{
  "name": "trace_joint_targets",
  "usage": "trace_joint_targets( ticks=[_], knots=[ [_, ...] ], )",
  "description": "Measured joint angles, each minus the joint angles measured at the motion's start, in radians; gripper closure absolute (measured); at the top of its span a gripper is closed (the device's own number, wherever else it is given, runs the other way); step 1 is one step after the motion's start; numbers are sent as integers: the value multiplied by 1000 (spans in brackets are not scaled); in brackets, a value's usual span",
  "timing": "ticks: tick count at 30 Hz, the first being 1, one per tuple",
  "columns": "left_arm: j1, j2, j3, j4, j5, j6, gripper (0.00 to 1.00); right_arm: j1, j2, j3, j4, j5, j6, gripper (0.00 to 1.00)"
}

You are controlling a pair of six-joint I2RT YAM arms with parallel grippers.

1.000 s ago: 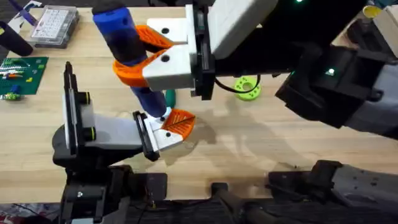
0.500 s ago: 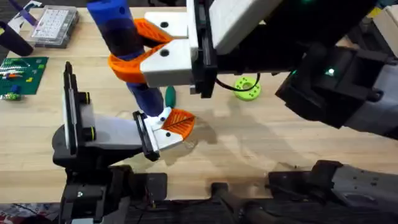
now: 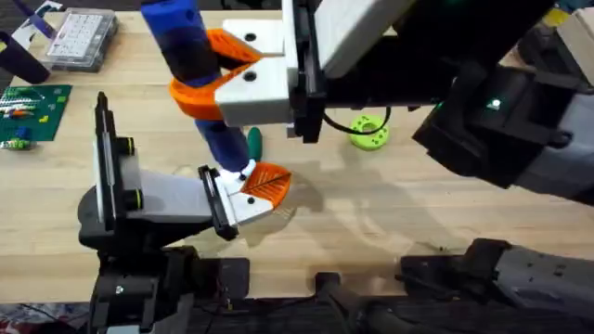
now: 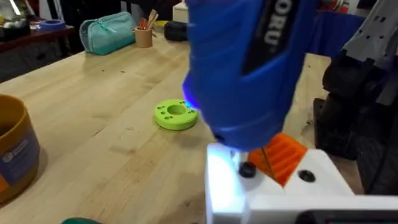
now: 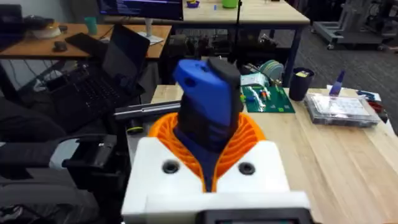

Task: Pick up the gripper from the table and insert it into the empty holder that is missing its gripper. Then pick up a screw, insert it into the mounting hole, and use the screwdriver to tighten it. Finally, clean up the table by picking up the vegetable and placing it into the bucket.

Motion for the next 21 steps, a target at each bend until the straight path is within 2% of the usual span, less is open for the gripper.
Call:
trace_joint_targets(
  ticks=[21],
  knots=[
    [0,0,0,0,0,0,985,-4,0,0,-8,-3,22,956]
  ],
)
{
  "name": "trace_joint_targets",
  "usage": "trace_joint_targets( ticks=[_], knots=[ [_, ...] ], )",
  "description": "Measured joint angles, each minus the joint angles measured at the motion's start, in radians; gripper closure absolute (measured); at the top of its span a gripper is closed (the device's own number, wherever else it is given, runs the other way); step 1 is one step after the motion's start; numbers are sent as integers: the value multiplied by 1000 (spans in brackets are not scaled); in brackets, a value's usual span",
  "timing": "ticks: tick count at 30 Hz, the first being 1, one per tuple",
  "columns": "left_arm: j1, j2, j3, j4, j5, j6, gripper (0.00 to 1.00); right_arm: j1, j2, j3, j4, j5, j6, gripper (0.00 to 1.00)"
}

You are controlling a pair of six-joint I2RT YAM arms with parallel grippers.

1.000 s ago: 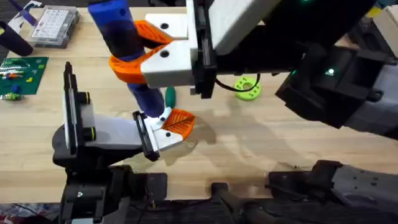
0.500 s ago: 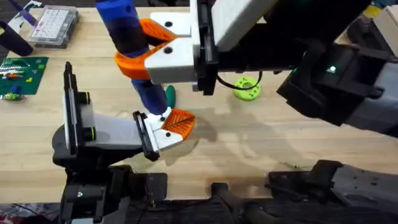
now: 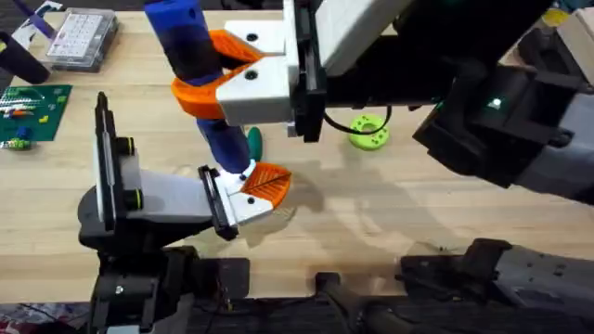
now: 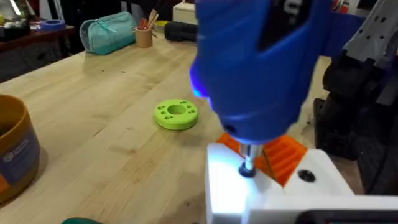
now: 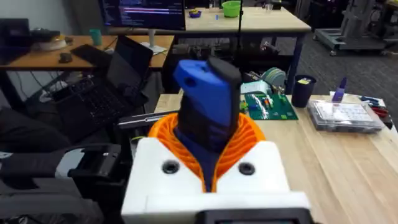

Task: Pick up the gripper from the table and insert it into the empty holder that is missing its gripper. Then pick up a screw, insert it into the mounting hole, and use the screwdriver to tighten it. Finally, clean up the table by picking up the vegetable and placing it into the bucket.

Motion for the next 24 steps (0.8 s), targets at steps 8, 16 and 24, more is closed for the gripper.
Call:
trace_joint_targets(
  ticks=[8,16,24],
  knots=[
    [0,0,0,0,0,0,985,0,0,0,0,0,8,958],
    [0,0,0,0,0,0,985,0,0,0,-1,0,13,956],
    [0,0,0,0,0,0,985,0,0,0,-12,0,16,958]
  ],
)
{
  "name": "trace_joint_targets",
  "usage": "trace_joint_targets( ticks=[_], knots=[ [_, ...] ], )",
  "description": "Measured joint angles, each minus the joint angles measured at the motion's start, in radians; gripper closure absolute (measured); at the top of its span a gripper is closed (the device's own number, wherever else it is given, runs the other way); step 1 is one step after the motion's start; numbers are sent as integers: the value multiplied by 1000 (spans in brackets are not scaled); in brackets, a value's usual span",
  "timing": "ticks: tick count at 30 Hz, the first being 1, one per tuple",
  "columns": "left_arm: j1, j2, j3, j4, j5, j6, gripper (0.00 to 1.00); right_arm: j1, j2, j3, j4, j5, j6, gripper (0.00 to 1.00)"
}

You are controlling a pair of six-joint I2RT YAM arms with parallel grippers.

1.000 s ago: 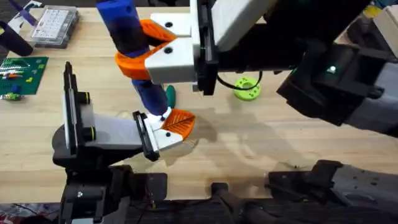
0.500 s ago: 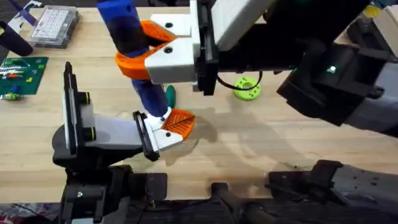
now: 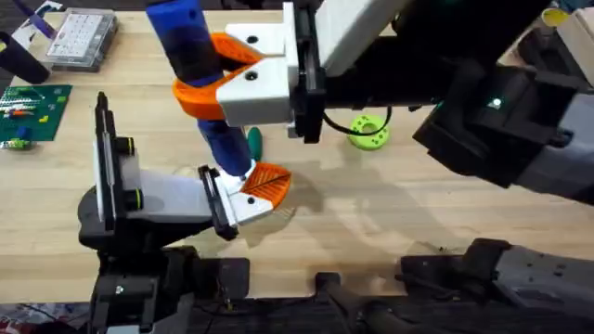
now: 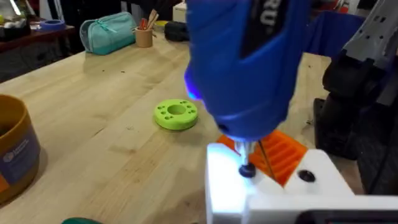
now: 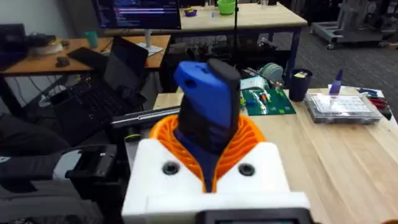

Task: Pick up the gripper from the table and insert it into the empty holder that is missing its gripper. Then pick up a screw, insert it into the mounting hole, and use the screwdriver to tighten it. Finally, clean up the table by picking up the vegetable and placing it into the bucket.

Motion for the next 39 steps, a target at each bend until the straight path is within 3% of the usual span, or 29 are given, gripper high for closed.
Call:
trace_joint_targets(
  ticks=[16,25,39],
  knots=[
    [0,0,0,0,0,-3,985,0,-7,0,-68,0,-9,958],
    [0,0,0,0,0,-3,985,0,-8,-2,43,0,2,957],
    [0,0,0,0,0,-3,985,0,-9,-2,6,-1,0,957]
  ],
)
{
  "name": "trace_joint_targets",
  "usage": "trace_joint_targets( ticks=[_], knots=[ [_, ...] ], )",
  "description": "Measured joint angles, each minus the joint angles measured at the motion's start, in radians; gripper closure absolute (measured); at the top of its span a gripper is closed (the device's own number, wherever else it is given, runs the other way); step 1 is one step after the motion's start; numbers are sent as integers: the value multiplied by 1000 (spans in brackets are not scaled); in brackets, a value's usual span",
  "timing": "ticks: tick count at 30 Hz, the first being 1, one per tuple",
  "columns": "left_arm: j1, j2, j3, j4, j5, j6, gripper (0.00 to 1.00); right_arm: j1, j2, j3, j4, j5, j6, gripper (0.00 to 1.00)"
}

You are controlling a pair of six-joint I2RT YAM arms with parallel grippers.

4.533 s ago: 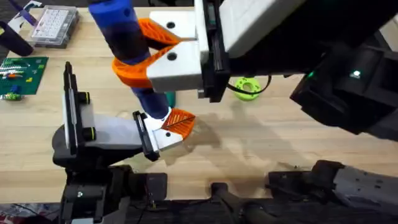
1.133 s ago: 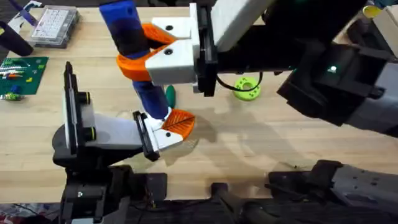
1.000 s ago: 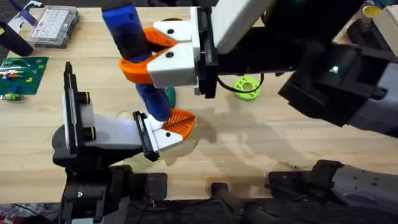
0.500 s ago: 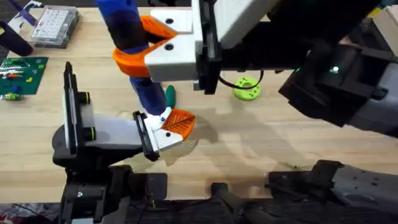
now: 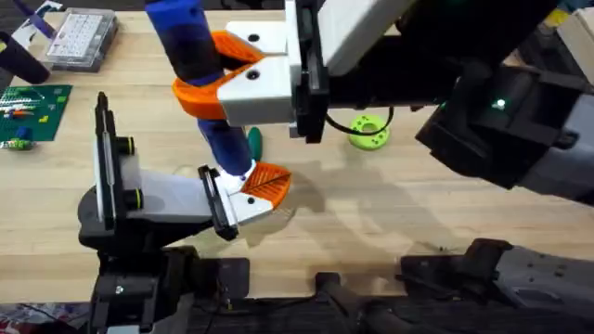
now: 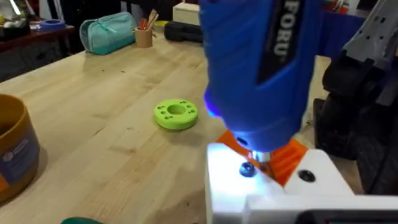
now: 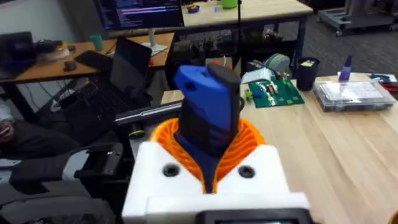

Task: Pick up the gripper from the table and insert it into the empty holder that is missing its gripper. Then pick up a screw, insert it into the mounting hole, and use the screwdriver to tighten it. Finally, clean up the table by picking up the vegetable and placing it into the bucket.

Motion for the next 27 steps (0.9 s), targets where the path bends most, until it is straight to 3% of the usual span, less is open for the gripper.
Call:
trace_joint_targets(
  ticks=[27],
  knots=[
    [0,0,0,0,0,0,985,0,0,0,-14,0,-27,957]
  ],
)
